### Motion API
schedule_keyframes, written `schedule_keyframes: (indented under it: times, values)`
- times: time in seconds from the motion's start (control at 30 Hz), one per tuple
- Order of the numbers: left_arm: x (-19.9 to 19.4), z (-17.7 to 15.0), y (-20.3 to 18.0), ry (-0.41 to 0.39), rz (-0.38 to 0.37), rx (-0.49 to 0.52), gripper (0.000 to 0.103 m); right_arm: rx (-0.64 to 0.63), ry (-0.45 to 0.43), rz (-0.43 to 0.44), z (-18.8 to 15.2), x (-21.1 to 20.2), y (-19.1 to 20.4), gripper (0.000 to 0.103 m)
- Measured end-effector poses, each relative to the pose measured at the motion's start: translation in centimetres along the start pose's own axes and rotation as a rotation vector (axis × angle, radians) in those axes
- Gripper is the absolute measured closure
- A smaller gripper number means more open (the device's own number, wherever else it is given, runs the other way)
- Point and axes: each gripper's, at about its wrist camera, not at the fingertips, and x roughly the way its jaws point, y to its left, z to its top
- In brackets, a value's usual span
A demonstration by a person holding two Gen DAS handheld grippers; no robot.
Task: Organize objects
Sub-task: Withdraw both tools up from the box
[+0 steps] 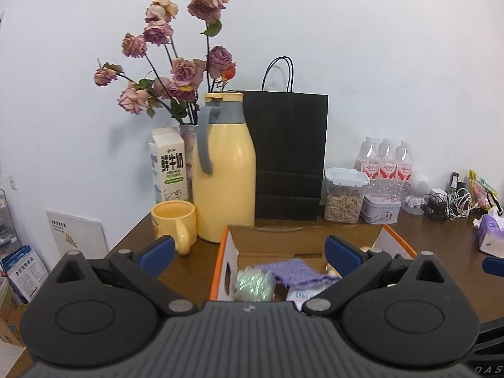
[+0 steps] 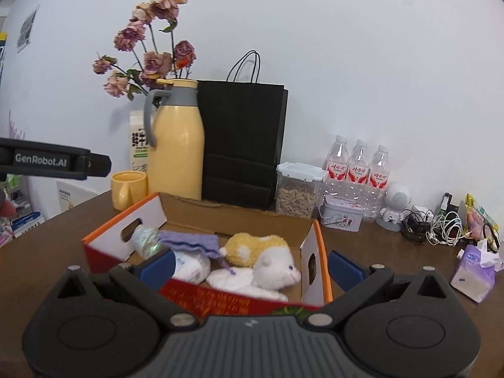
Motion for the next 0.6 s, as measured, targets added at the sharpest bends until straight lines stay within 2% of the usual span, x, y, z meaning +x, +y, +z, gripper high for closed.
schedule_keyframes:
  times: [0.3,0.6]
  values:
    - [-3.9,-3.0,1.7,0.013,-0.005,0.009,0.0,-0.011,0.019,0.04,-3.0,-3.8,1.3,0.0]
    - [-6.6,-7.8,3.1,0.06,-0.019,0.016,0.0,-0.011,0.076,0.082,-6.6,-6.1,2.2,0.0]
